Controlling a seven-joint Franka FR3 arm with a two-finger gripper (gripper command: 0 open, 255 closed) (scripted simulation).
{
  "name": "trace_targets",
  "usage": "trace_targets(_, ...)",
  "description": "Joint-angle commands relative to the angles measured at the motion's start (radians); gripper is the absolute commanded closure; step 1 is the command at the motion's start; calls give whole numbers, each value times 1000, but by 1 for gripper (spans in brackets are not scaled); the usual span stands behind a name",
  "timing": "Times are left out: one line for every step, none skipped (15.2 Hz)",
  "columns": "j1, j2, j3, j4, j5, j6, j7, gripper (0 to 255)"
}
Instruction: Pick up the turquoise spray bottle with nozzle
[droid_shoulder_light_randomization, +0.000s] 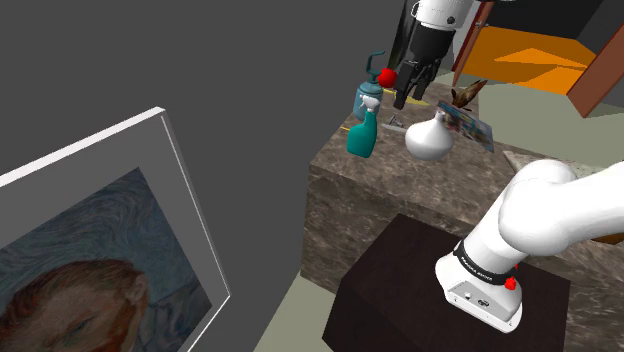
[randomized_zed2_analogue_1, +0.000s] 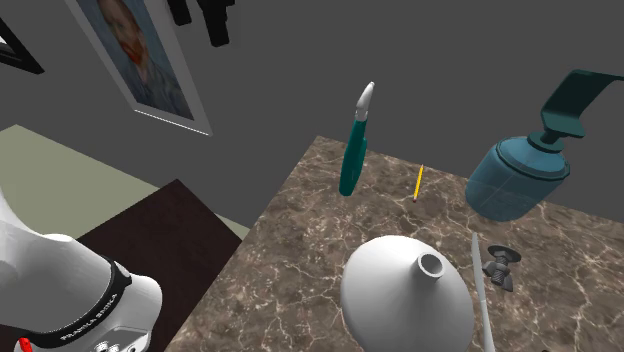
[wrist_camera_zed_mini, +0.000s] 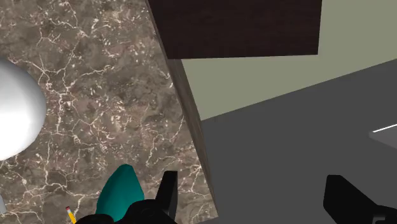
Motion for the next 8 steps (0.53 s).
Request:
trace_targets(0, 0, 0, 0, 0, 0, 0, 0)
trace_targets(-3, 25, -16, 4, -12, 20, -26, 0)
trace_targets(-5, 52, -32, 10, -24, 39, -51, 0)
trace_targets(-8, 79, -48, 17, -34, 59, -77, 0)
trace_targets(-10, 107, -64, 25, -44, 78, -102, 0)
trace_targets(-11, 137, -80, 35, -53, 97, -127, 0)
trace_targets(-13, 167, -95, 46, -61, 115, -152, 0)
trace_targets(-14, 198, -110, 58, -68, 133, -176, 0)
